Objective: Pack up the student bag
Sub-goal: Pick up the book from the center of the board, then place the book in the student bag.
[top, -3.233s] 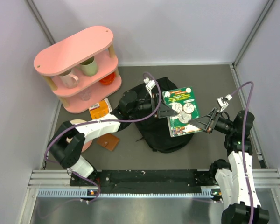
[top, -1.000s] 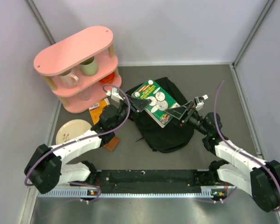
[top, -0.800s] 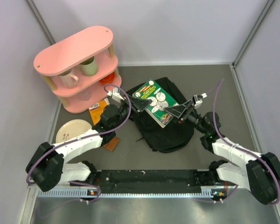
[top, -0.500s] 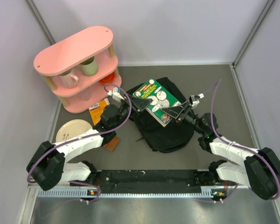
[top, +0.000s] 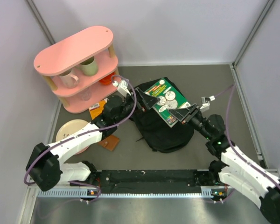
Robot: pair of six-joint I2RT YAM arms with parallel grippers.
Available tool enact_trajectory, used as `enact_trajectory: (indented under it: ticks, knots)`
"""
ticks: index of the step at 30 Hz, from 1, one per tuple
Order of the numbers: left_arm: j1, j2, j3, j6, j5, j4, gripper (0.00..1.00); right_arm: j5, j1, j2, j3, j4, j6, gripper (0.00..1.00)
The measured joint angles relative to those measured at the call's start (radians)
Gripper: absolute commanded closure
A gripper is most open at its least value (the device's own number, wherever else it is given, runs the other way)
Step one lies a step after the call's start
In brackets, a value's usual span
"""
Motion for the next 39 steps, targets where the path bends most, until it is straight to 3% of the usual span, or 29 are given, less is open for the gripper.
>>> enact_trajectory:
  ticks: [6, 10, 15, 26, 39]
  knots:
    - [-0.054, -0.05, 0.065, 0.294, -0.059, -0.277, 0.01, 0.265, 0.0, -0.296, 0.105, -0.51, -0.165, 1.0]
    - [-0.211, -0.038, 0.098, 0.477, -0.179, -0.462, 0.01, 0.446, 0.0, -0.429, 0.147, -0.805, -0.217, 1.0]
    - [-0.34, 0.019, 0.133, 0.613, -0.207, -0.564, 0.01, 0.597, 0.0, -0.513, 0.212, -1.074, -0.252, 1.0]
    - [-0.422, 0.123, 0.236, 0.755, -0.2, -0.673, 0.01, 0.692, 0.0, -0.65, 0.274, -1.329, -0.258, 1.0]
    - [-0.425, 0.164, 0.285, 0.844, -0.194, -0.71, 0.01, 0.736, 0.0, -0.601, 0.327, -1.441, -0.273, 1.0]
